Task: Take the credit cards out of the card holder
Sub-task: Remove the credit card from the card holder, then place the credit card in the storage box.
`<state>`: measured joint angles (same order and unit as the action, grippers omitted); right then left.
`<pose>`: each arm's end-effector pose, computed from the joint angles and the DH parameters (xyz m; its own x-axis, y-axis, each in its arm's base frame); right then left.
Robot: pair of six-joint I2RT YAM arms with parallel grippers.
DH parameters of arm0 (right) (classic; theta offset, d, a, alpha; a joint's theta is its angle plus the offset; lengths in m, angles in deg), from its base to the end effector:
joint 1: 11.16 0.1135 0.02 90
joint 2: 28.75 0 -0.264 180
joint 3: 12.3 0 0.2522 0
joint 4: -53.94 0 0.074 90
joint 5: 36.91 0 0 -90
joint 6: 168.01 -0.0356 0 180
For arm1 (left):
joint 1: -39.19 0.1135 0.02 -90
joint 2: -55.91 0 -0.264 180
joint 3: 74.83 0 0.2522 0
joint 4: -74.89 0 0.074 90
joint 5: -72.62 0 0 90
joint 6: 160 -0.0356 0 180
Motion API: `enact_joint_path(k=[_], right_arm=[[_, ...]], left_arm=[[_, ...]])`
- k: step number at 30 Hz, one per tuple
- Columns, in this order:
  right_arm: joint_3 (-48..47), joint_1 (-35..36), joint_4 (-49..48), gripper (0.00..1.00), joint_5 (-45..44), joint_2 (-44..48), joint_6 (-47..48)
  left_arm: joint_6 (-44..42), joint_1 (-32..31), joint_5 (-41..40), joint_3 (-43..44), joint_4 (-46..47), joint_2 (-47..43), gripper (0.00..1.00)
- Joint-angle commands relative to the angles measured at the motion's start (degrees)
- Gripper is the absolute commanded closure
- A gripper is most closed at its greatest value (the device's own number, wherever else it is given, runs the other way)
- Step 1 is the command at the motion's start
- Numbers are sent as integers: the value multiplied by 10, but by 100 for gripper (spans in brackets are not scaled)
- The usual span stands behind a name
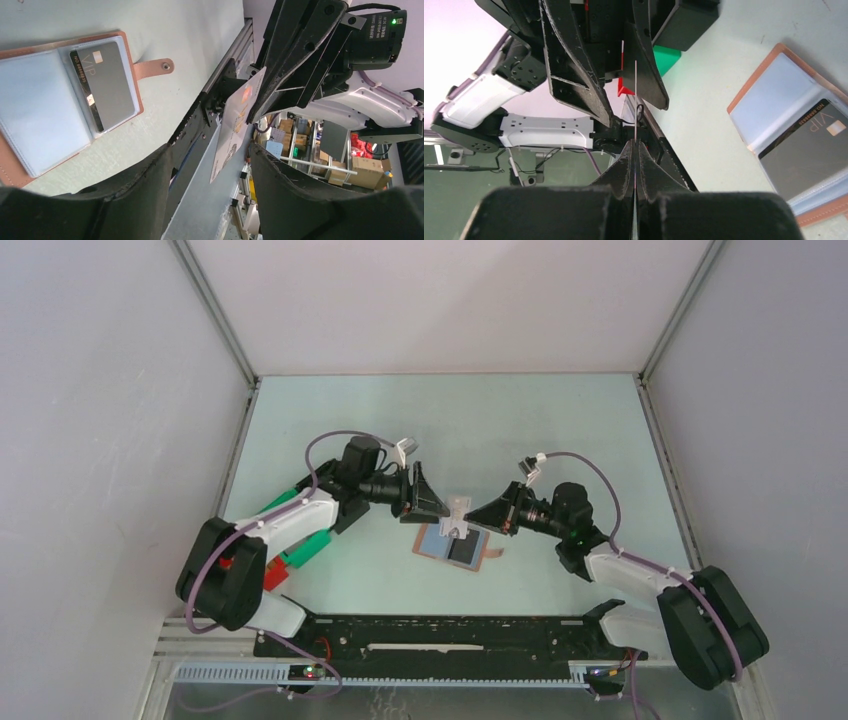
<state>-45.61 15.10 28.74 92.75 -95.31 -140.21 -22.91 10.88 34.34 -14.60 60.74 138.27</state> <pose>0.1929 0.1205 0.2032 -0.8612 0.3345 -0.3827 -0.3121 0.2464 0.9175 0.2473 -0.1650 0.2233 -0.9779 0.0114 -0.2086 0.1978 0.3726 -0.9067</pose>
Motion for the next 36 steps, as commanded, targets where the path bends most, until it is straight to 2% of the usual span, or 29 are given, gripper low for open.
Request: enact_joint_path(k=[1, 4, 10, 13, 17, 19, 20, 22, 23, 24, 27, 30, 36], right_arm=[[-21, -3, -87, 100, 16, -23, -44], [-22, -3, -130, 100, 15, -47, -66], [-29, 5, -167, 100, 10, -89, -86], [-32, 10, -178, 100, 10, -101, -91], [-33, 14, -177, 100, 11, -107, -93], [-34, 14, -168, 100, 11, -106, -92], [-33, 13, -159, 94, 10, -104, -91], [-33, 9, -132, 55, 6, -94, -82], [-34, 7, -110, 42, 1, -84, -74], [-34, 4, -83, 34, -7, -70, -60], [-37, -11, 49, 27, -57, -15, -11], [-43, -37, 157, 26, -91, 30, 35], [-46, -66, 203, 26, -78, 29, 64]], left_arm=[[29, 1, 32, -20, 55, -32, 37], [51, 1, 40, -29, 89, -34, 41], [108, 2, 50, -60, 178, -33, 61], [107, 2, 47, -61, 177, -33, 72], [90, 3, 36, -53, 143, -31, 99], [64, 6, 22, -44, 98, -34, 100], [54, 10, 16, -40, 79, -38, 100], [36, 25, 9, -37, 44, -51, 100], [23, 39, 3, -35, 17, -63, 100], [2, 53, -5, -34, -21, -78, 100], [-58, 116, -30, -28, -136, -143, 100], [-106, 199, -43, -34, -248, -217, 100], [-198, 406, -41, -31, -437, -303, 100]])
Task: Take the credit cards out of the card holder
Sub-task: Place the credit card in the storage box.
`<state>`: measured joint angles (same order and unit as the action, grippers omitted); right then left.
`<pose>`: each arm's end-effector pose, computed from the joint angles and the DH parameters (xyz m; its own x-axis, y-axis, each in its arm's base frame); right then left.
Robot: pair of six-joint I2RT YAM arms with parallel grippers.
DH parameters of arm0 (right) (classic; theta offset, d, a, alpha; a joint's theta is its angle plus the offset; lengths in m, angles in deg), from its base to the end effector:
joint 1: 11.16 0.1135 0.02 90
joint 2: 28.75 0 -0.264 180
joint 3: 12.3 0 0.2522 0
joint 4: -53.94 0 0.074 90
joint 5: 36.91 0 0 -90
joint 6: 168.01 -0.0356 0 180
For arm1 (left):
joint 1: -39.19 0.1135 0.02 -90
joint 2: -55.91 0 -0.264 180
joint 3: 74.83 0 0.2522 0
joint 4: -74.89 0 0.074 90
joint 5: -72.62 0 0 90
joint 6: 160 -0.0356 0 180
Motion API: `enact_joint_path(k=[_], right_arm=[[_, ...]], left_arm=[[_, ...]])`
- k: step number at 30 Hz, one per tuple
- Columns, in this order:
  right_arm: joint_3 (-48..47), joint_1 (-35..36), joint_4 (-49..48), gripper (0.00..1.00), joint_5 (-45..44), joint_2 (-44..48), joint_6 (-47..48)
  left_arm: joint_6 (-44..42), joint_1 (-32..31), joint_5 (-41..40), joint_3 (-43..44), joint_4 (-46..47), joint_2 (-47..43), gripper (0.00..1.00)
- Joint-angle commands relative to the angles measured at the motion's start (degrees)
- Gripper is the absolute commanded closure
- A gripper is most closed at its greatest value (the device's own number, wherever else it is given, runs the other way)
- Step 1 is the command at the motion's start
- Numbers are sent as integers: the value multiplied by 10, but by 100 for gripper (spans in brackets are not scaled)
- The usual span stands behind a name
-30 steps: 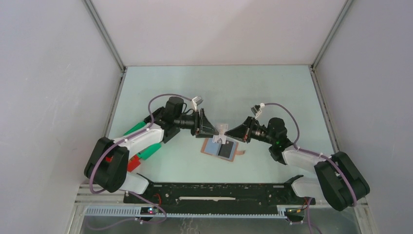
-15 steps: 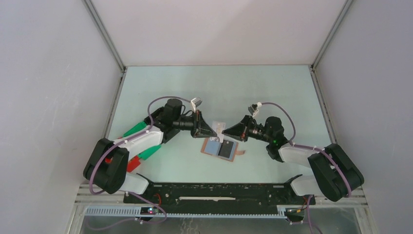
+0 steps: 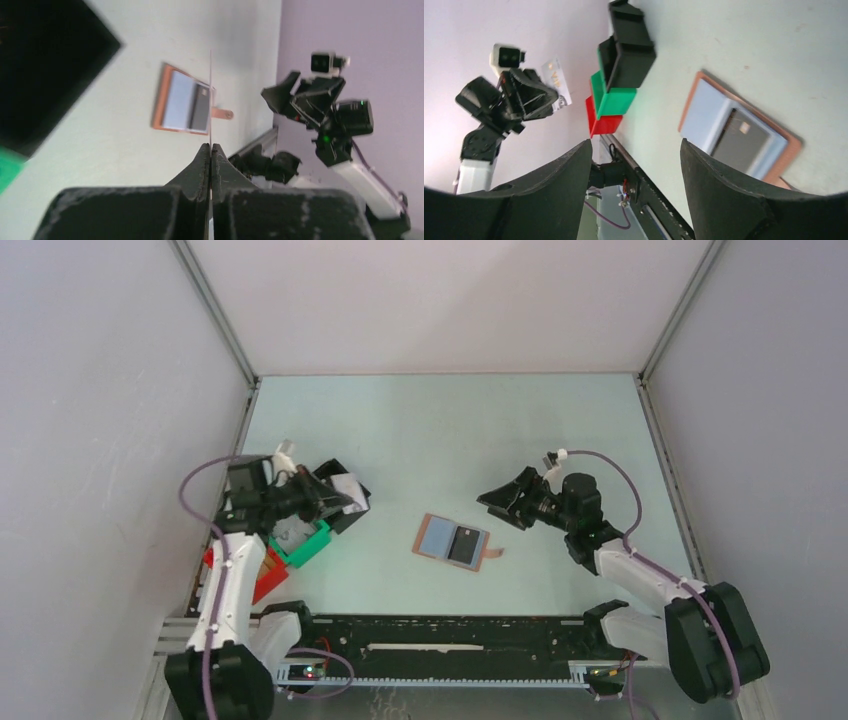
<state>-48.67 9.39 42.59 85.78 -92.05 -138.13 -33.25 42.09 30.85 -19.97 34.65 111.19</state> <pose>0.2052 0.0975 0.2072 -0.8038 0.4780 -0.3541 -0.1718 0.3834 0.9075 0.1970 -0.0166 0.2650 -0.8393 -0.4416 -0.3171 0.0364 0.5363 -0.8433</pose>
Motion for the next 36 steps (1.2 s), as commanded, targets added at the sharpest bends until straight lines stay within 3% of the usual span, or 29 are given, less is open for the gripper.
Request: enact_joint_path(k=[1, 7, 14, 29, 32, 36], right_arm=[[-16, -8, 61, 26, -5, -9, 42], [-16, -8, 33, 27, 20, -40, 36], [-16, -10, 43, 27, 23, -37, 45], [-16, -10, 47, 27, 23, -37, 46], [-16, -10, 51, 27, 22, -33, 47], [-16, -9, 50, 28, 20, -31, 44]], left_arm=[[-104, 114, -21, 26, -202, -35, 100], [-105, 164, -187, 46, -267, -12, 100], [-128, 183, -314, 101, -287, 18, 100], [-148, 201, -313, 105, -187, 151, 100], [-140, 201, -345, 105, -189, 166, 100], [-122, 204, -383, 97, -195, 183, 84]])
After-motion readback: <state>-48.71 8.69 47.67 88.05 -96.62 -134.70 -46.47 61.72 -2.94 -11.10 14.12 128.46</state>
